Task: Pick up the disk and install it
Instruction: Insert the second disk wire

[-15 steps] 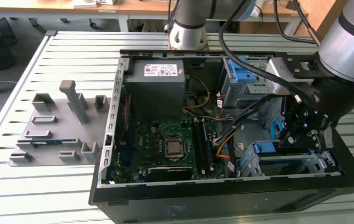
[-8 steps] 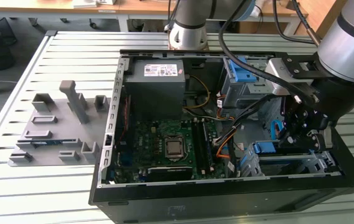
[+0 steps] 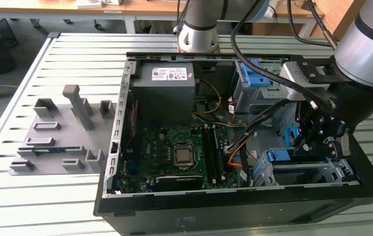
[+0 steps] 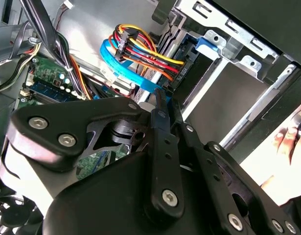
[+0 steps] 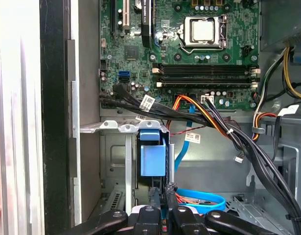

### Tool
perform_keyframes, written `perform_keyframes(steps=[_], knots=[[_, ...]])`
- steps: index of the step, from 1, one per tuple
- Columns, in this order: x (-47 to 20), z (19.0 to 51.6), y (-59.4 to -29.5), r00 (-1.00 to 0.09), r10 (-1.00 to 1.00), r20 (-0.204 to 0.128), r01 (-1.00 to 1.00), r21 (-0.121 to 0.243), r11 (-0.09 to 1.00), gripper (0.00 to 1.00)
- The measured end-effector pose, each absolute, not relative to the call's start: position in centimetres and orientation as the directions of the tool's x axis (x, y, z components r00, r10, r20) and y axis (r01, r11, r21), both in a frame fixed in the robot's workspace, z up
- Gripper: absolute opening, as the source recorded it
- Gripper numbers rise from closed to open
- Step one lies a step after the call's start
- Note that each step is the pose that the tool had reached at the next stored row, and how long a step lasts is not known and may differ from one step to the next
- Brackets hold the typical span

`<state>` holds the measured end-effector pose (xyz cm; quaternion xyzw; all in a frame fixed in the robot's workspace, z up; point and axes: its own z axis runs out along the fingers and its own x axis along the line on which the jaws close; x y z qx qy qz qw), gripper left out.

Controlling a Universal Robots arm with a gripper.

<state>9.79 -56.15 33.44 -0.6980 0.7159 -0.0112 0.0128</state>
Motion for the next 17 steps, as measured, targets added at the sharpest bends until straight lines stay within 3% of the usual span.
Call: perform_keyframes(steps=[17], knots=[[9.85, 33.17, -56.15, -0.025, -1.0, -0.003, -0.999, -0.034, 0.025, 0.16]])
